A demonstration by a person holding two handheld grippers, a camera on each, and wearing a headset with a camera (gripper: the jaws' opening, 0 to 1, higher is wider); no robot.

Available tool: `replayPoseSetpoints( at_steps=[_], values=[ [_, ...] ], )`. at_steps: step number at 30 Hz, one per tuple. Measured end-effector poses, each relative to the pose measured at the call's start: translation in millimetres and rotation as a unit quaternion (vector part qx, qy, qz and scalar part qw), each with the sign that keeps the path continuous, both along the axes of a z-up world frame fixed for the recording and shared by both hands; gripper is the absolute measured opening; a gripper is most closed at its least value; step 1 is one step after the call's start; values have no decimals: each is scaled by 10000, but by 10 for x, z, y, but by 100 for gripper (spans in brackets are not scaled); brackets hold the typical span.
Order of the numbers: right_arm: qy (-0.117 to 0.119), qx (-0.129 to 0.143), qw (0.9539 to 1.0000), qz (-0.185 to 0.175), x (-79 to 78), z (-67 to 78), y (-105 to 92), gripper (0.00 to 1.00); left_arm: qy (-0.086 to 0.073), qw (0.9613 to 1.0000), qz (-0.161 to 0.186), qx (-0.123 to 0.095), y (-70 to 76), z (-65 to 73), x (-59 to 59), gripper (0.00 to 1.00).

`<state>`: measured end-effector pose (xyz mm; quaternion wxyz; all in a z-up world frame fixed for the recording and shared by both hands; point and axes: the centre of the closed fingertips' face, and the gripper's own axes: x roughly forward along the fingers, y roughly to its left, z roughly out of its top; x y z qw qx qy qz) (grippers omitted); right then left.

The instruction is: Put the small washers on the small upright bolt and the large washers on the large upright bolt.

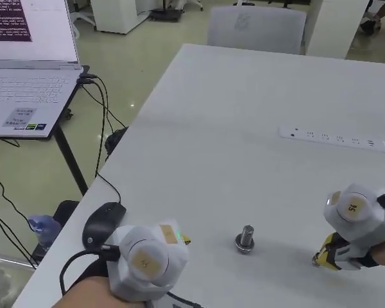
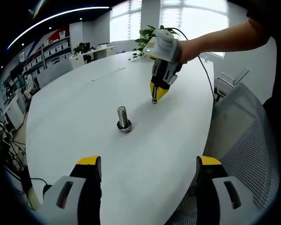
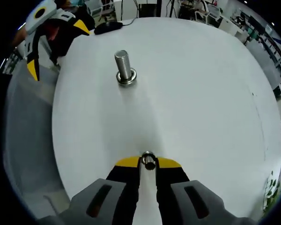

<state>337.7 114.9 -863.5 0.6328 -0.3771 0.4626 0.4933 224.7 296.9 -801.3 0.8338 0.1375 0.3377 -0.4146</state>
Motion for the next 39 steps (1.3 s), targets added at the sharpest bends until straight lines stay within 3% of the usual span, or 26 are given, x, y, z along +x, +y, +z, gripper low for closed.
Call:
replayPoseSetpoints(
  at_steps=[25,31,39],
  values=[
    [-61,-130,9998,131,39,-18,5,16,77,10000,17,16,-1,-28,-38,81],
    [-64,88,9999,41,50,55,37,22,69,9999,53,50,4,-39,-29,81],
    [-189,773,9963,-320,54,304,111,33,-13,9998,165,-112,-9,16,26,85]
  ],
)
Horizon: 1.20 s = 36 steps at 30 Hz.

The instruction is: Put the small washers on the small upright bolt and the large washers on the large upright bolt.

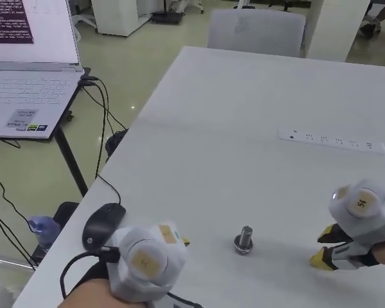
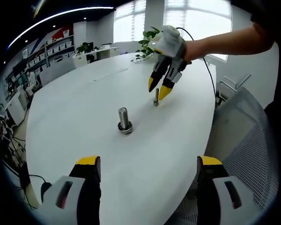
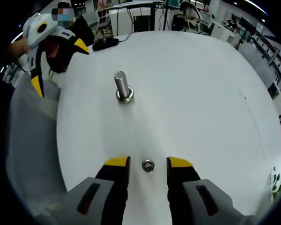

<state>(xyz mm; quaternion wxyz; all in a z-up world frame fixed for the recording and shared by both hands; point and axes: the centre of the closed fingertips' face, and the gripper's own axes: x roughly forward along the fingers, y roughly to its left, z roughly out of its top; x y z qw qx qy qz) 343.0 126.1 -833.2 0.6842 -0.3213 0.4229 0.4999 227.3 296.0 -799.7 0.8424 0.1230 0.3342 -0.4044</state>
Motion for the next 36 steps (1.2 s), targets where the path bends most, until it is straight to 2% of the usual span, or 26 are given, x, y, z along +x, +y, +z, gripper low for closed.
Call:
replayPoseSetpoints(
  at_steps=[7,11,12,15,17,20,22,26,33,36],
  values=[
    [-63,490,9985,-224,-113,199,-48,39,8,10000,20,-96,-16,5,11,86],
    [-125,865,9955,-367,-184,295,-81,41,25,9999,25,-115,-12,-4,2,87],
    [-145,1022,9938,-402,-208,328,-79,42,20,9999,39,-149,-12,2,2,87],
    [-166,1165,9913,-595,-258,349,-150,49,16,9998,63,-181,-9,13,6,87],
    [-234,1371,9883,-624,-295,390,-145,53,-14,9997,84,-218,-8,29,13,88],
    [-235,1620,9845,-634,-411,458,-149,54,-7,9995,121,-285,-11,54,18,88],
    [-202,1831,9802,-721,-508,508,-141,54,-16,9993,139,-344,-24,72,22,89],
    [-251,1925,9773,-849,-583,481,-206,59,-32,9993,129,-355,-45,62,6,89],
    [-422,2099,9704,-1120,-672,456,-293,70,31,9988,221,-445,-30,35,-38,91],
    [-430,2253,9645,-1307,-683,442,-325,75,-15,9987,232,-461,-25,42,-46,94]
  ],
)
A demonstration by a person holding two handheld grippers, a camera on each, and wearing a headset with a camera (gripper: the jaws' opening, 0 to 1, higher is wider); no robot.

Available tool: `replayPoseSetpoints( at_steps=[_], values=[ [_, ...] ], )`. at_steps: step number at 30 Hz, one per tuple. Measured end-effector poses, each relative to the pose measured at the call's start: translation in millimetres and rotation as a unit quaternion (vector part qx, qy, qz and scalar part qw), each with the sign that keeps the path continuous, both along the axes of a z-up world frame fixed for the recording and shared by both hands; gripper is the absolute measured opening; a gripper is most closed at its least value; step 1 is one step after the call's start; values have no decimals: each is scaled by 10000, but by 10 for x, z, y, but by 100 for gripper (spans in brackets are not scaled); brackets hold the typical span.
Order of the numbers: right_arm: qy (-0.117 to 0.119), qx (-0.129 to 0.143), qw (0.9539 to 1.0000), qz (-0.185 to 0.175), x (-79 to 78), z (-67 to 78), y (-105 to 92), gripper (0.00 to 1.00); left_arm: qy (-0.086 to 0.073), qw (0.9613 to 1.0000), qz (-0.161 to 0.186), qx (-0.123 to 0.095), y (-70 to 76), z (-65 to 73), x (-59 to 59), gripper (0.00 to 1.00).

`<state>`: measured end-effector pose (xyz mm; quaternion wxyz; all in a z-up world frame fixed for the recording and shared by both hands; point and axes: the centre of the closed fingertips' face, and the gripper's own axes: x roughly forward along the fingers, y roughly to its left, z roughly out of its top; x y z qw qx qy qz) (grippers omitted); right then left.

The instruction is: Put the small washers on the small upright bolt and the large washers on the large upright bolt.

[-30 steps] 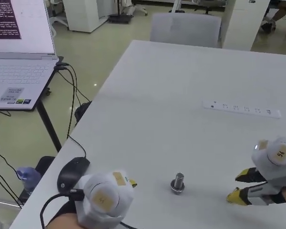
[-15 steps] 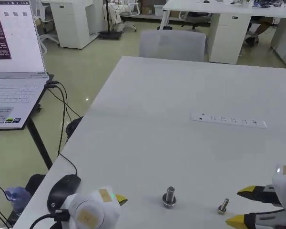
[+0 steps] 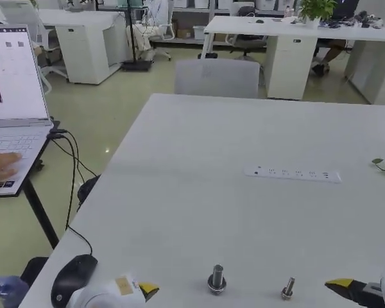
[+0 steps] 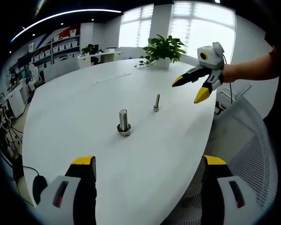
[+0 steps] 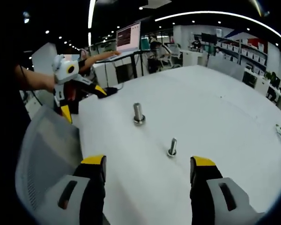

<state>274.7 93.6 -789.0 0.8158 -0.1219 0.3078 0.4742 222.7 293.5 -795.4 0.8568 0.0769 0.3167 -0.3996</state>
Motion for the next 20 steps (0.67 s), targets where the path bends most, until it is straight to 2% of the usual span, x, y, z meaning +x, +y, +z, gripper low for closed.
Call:
replayPoseSetpoints(
  at_steps=[8,14,17,18,20],
  values=[
    [122,297,9994,-150,-144,-73,1,85,73,9999,95,-90,24,-27,-26,94],
    [72,574,9979,-286,-184,-36,28,92,12,10000,63,-41,21,-38,-20,94],
    [110,495,9983,-298,-211,-98,-1,93,8,10000,17,67,19,-51,-18,95],
    [108,495,9983,-288,-222,-99,-4,93,-58,9999,-37,114,11,-47,-15,95],
    [107,543,9980,-300,-237,-79,-10,93,-53,9999,-16,89,0,-34,-15,96]
  ],
)
